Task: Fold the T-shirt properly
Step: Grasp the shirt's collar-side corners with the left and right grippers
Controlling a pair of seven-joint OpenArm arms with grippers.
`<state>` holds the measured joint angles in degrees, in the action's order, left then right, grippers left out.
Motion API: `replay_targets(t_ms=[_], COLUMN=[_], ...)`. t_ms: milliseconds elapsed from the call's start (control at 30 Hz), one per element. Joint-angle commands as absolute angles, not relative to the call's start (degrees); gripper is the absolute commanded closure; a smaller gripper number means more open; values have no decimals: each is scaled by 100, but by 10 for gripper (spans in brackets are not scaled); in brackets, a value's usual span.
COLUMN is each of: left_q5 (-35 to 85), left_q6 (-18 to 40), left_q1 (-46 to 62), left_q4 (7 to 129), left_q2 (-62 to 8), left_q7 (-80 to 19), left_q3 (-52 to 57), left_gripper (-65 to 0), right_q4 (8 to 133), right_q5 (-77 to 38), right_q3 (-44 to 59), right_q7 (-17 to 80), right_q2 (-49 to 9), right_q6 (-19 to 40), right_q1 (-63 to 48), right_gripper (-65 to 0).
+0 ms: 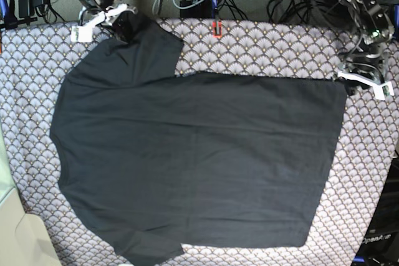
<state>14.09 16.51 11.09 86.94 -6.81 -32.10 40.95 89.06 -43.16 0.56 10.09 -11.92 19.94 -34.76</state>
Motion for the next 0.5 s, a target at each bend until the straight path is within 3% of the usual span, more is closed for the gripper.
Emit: replay_targets(t_ms=[0,467], left_q5=[1455,1464], left_q6=[1666,1666], left_q1=[998,769], left_q4=[8716,8171], left_q2=[-752,-743], left_q7=[-3090,-3090], left_q3=[4110,3723], left_gripper=[-261,-261], right_q4=[8901,8936], right_q5=[-4259,-4259], right_q3=[66,57], right_q7=[1182,1182], right_q2=[-1244,-1262], right_q6=[1895,1895], right_q1=[-3512,-3512], right_gripper=[0,0])
